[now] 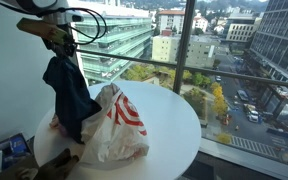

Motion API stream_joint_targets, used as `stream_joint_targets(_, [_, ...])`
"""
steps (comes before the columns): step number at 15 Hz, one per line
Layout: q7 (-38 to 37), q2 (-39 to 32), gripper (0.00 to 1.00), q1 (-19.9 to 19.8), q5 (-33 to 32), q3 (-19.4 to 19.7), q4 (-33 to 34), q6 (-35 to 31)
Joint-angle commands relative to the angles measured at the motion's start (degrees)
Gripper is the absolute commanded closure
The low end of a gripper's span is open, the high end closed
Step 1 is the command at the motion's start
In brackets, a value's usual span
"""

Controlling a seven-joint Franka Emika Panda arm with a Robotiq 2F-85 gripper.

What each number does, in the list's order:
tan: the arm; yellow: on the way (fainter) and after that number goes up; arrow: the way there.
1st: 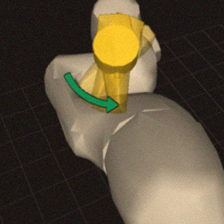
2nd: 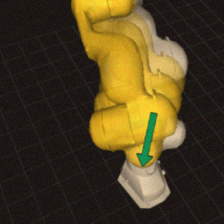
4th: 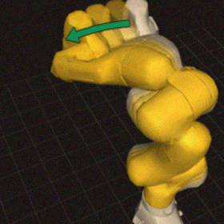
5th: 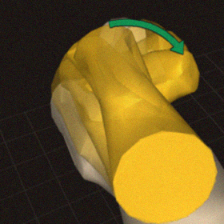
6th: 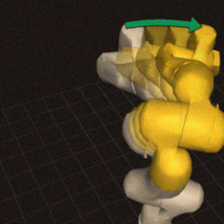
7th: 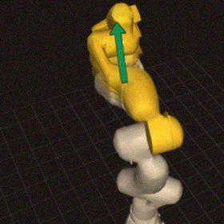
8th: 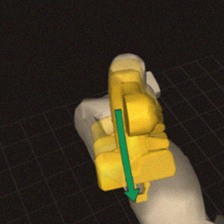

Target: Take the items out of the white plastic bag.

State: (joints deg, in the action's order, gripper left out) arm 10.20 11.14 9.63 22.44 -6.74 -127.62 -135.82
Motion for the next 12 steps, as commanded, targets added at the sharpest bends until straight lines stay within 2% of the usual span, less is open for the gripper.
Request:
stream_joint_targets(1, [-0.77, -7.52, 0.94, 1.03, -3.24, -1.76, 6.39, -12.14])
stream_joint_targets(6, [-4.86, -19.23, 0.94, 0.88, -13.38, -2.93, 14.78, -23.30])
stream_joint_targets(8, [-7.98, -24.34, 0.94, 1.24, -17.64, -2.31, 17.65, -28.93])
stream_joint_targets(10, [-11.19, -28.98, 0.96, 1.94, -18.89, -1.88, 20.91, -32.58])
stream_joint_targets(12, [-15.08, -32.12, 0.96, 4.65, -21.12, 0.60, 24.04, -36.98])
